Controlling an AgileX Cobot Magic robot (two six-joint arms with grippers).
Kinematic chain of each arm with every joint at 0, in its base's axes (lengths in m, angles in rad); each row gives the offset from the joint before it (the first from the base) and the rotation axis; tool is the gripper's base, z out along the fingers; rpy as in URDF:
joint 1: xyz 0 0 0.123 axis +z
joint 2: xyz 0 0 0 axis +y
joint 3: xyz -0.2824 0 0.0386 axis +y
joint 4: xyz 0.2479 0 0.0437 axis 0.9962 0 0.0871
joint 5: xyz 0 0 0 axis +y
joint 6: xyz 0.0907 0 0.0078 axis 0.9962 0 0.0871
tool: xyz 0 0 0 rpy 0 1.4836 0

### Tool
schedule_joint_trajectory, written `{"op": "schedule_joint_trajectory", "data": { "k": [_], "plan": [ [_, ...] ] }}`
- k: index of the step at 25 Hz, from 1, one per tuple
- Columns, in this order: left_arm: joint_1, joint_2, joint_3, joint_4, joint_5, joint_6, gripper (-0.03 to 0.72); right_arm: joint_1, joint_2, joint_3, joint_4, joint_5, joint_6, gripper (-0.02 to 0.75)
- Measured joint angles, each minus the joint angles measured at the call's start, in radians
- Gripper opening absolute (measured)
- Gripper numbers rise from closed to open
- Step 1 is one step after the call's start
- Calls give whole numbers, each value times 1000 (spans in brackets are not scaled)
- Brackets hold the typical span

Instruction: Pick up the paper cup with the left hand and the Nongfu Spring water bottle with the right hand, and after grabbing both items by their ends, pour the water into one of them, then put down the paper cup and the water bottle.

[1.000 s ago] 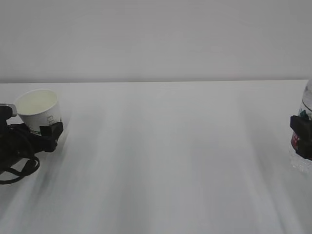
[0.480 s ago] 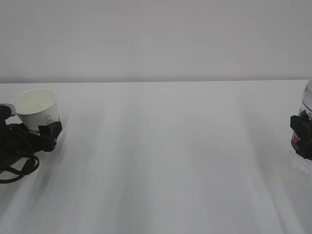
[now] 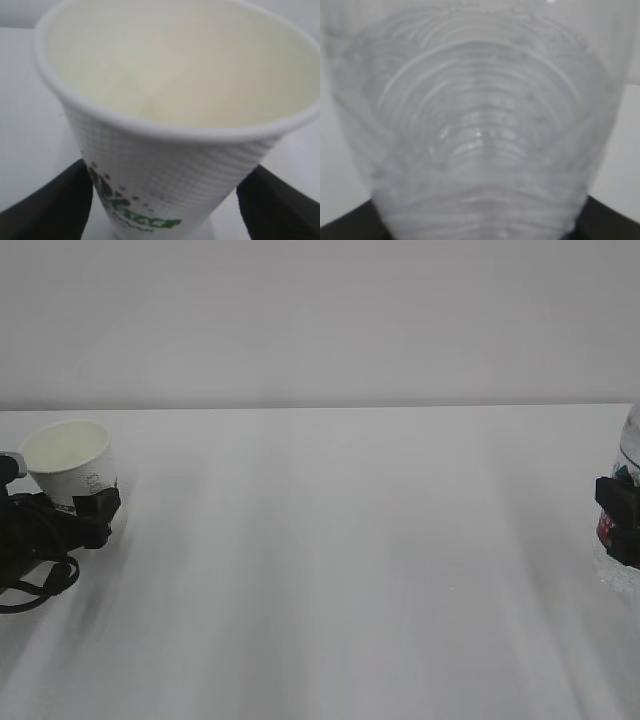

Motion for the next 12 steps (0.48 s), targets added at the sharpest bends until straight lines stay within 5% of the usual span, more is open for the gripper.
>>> {"op": "schedule_joint_trajectory", "data": {
  "k": [5,12],
  "plan": [
    [0,0,0,0,0,0,545,0,0,0,0,0,0,432],
    [0,0,0,0,-1,0,526,0,0,0,0,0,0,431]
  ]
}}
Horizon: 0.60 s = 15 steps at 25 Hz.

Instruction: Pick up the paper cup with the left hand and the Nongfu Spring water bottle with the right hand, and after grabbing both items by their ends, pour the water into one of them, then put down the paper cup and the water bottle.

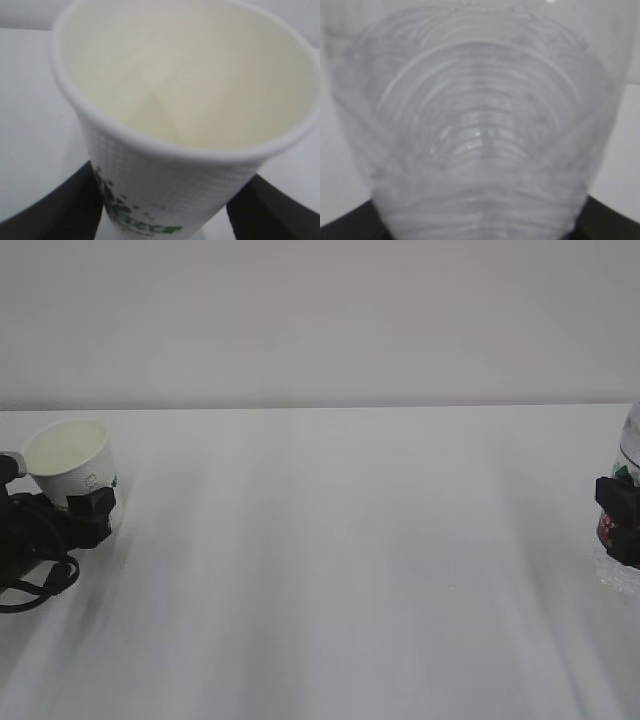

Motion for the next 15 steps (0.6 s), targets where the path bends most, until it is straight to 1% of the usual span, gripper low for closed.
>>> {"op": "schedule_joint_trajectory", "data": {
  "k": [9,15],
  "plan": [
    [0,0,0,88,0,0,525,0,0,0,0,0,0,431],
    [0,0,0,171,0,0,524,0,0,0,0,0,0,431]
  ]
}}
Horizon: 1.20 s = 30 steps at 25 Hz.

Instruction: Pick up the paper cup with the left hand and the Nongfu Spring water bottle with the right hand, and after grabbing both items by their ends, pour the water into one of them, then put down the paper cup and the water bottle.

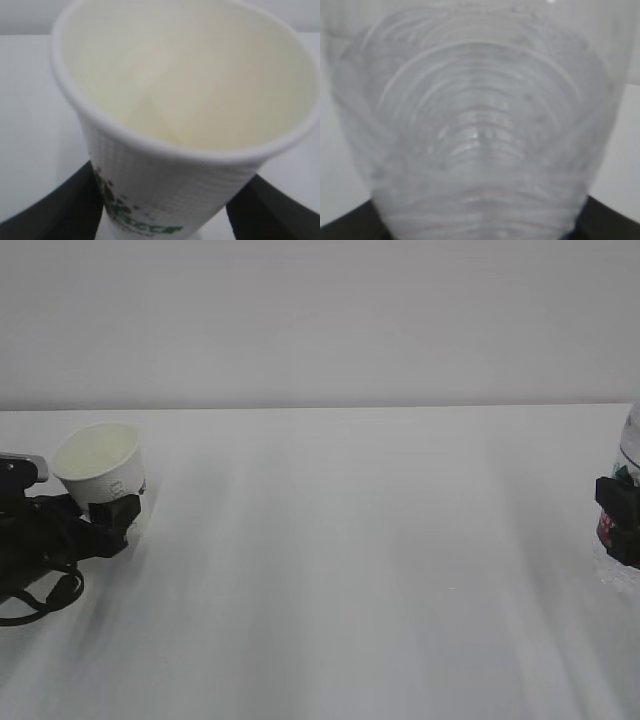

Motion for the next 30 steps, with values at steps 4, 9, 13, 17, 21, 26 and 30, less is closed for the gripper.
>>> {"op": "schedule_joint_trajectory", "data": {
  "k": [4,9,13,17,21,26,30],
  "plan": [
    [0,-3,0,61,0,0,524,0,0,0,0,0,0,431],
    [0,-25,0,101,0,0,524,0,0,0,0,0,0,431],
    [0,-25,0,141,0,-15,523,0,0,0,0,0,0,431],
    [0,-25,0,180,0,-56,522,0,0,0,0,0,0,431],
    [0,-26,0,252,0,-92,522,0,0,0,0,0,-14,431],
    [0,-27,0,331,0,-113,522,0,0,0,0,0,-16,431],
    [0,-27,0,390,0,-133,522,0,0,0,0,0,-18,431]
  ]
}}
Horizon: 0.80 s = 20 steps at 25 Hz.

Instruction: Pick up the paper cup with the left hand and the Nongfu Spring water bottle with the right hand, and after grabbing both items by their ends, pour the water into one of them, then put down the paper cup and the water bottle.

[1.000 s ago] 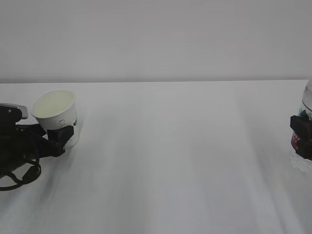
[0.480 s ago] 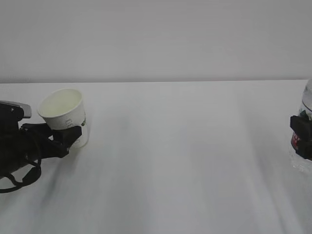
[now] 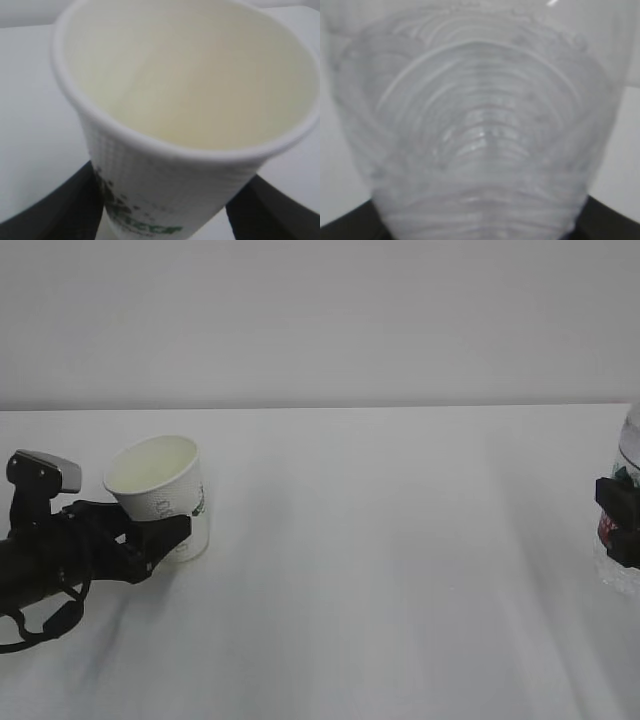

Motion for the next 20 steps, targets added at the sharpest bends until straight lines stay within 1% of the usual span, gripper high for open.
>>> {"op": "schedule_joint_trajectory", "data": {
  "k": [11,17,20],
  "plan": [
    [0,-37,0,186,0,-59,522,0,0,0,0,0,0,431],
    [0,-70,0,219,0,-89,519,0,0,0,0,0,0,431],
    [-19,-70,0,240,0,-96,519,0,0,0,0,0,0,431]
  ]
}}
